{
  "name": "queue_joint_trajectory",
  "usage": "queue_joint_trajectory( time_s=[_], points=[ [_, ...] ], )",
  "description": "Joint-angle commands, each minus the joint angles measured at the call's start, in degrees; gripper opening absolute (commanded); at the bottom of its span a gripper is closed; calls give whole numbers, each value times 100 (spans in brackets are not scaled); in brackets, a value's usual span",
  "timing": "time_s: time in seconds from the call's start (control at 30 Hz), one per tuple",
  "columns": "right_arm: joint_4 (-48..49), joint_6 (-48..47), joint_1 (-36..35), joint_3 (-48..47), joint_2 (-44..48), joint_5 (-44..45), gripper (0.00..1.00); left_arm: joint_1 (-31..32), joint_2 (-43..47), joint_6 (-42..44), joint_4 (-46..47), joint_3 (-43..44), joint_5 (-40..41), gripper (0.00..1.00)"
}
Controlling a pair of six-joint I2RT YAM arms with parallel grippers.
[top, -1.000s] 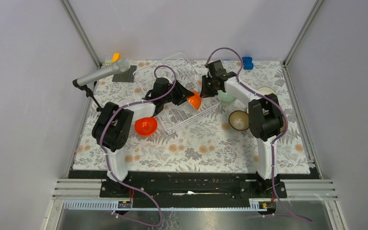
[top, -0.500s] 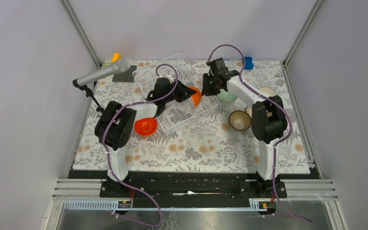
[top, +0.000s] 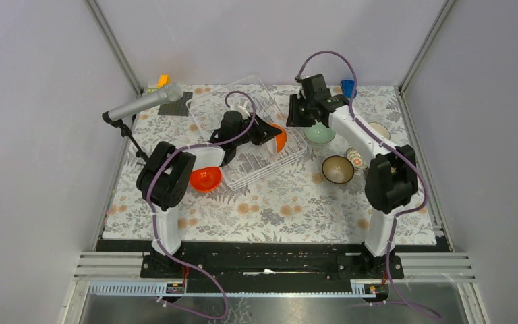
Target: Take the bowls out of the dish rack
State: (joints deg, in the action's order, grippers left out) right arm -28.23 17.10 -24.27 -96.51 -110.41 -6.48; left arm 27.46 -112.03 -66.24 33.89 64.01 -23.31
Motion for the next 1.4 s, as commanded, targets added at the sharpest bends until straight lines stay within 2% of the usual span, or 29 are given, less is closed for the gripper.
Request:
queue_joint_trajectory(
  time_s=[0.0,0.33,0.5,0.67,0.73,1.07,1.3,1.37],
  points=[
    [18,-146,-49,115,711,134,37,128,464,321,47,355,-118,0],
    [571,-239,-51,856,1759,437,38,452,1489,1251,-1146,537,413,0],
    [1254,-278,-51,1597,2465,507,56,732,2174,1918,-2093,630,990,0],
    [1861,-277,-51,2278,3128,517,87,1006,2948,2619,-3137,719,1678,0],
    [1940,-268,-50,2443,3307,552,93,1103,3247,2866,-3616,747,1935,0],
    [2440,-214,-49,3170,4015,696,94,1169,4692,3544,-6190,621,3966,0],
    [2691,-166,-47,3528,4327,661,94,1173,4885,3601,-7725,544,5255,0],
    [2719,-161,-47,3603,4380,659,94,1169,4869,3608,-7872,430,5470,0]
  ],
)
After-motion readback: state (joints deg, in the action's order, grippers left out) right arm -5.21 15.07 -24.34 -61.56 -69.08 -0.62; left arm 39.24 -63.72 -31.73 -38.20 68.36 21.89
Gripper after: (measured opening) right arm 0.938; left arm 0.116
